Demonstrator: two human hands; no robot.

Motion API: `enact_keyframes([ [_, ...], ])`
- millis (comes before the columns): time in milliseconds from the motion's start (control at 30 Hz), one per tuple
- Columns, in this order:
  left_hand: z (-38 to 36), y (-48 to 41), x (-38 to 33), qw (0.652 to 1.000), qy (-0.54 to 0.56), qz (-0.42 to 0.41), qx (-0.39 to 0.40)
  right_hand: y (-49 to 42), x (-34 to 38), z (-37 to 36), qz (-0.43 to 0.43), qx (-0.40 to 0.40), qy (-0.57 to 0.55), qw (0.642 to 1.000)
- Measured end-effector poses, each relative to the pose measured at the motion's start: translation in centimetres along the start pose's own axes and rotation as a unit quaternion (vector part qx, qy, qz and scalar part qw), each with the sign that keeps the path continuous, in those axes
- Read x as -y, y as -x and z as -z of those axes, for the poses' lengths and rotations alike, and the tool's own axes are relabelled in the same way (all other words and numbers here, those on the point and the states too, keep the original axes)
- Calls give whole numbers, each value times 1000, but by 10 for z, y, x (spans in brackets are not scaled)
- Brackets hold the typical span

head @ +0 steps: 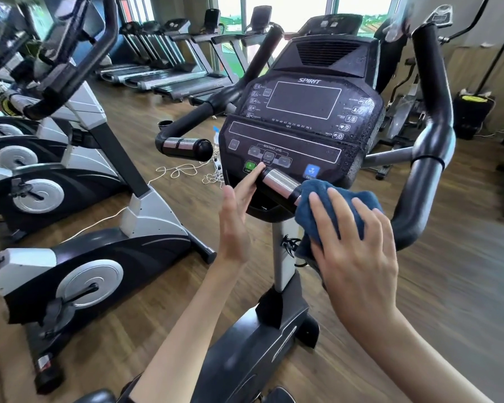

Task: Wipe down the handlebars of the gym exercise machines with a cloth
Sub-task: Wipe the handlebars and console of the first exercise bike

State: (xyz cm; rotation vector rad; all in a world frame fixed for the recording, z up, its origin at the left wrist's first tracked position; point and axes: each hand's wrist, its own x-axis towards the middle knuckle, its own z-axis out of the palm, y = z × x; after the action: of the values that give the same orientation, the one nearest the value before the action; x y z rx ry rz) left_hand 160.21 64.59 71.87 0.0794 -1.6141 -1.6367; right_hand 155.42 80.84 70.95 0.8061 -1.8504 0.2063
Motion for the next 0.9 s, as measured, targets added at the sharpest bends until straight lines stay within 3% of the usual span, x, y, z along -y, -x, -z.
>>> enact_keyframes([
  [233,-1,0,0,1000,18,3,3,-46,46,-28,-41,-13,19,999],
  [433,-13,4,2,999,30,5,-31,-45,31,-25,53,-1,-41,998],
  [533,-23,8,4,993,-81,-54,-70,-28,-3,-13,93,-7,-78,993],
  [667,-35,22,3,950,-262,-162,-57,-12,-51,-6,147,-25,-189,971],
  [800,-45,40,7,911,-361,-200,-18,-7,-93,-21,201,-62,-304,929],
  [900,-52,49,8,887,-413,-205,0,-5,-111,-35,193,-71,-349,915],
])
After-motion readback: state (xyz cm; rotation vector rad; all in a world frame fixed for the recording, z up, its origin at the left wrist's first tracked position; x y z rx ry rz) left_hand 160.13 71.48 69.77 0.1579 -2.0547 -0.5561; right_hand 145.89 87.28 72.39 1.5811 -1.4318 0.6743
